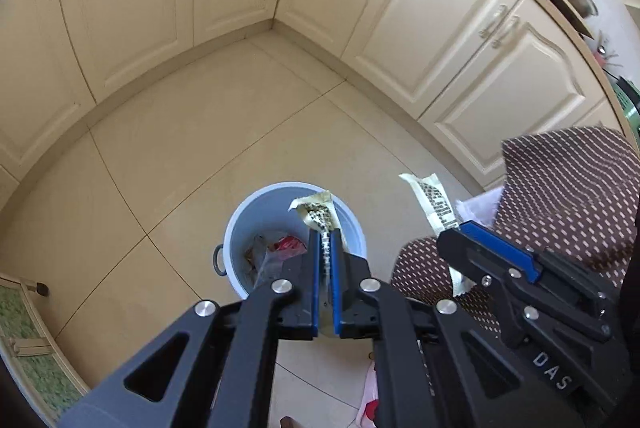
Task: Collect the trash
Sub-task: 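Carry both wrappers over the blue bucket and open both tools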
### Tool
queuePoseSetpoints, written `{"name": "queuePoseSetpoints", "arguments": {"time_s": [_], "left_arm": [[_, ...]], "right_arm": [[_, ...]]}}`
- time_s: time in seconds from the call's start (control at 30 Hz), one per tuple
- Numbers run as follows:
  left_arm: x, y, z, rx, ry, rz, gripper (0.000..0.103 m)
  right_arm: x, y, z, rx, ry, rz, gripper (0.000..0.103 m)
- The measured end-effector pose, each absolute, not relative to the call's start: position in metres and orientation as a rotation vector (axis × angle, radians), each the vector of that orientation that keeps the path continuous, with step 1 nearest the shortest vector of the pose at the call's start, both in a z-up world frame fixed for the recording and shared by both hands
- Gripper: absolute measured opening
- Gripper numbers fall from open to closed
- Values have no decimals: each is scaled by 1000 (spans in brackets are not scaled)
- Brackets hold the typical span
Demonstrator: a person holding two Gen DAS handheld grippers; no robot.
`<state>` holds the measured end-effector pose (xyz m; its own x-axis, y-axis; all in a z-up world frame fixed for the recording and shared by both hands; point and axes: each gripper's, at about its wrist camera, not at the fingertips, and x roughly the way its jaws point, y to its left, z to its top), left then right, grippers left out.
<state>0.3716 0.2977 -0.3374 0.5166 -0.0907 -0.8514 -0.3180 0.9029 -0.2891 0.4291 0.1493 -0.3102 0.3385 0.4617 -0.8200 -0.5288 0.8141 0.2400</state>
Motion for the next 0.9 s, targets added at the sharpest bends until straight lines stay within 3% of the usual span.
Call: {"name": "queuePoseSetpoints", "arguments": {"time_s": [0.13,0.23,0.9], "left_arm": [[382,307,-361,-470,1051,154,4],[388,310,-378,-489,1079,159,4],[400,300,-409,-487,1136,121,6]], "right_arm": [[439,157,-333,-81,1033,612,30],[444,160,-345,-92,1041,600,45],[451,152,-368,-66,1086,542,45]]}}
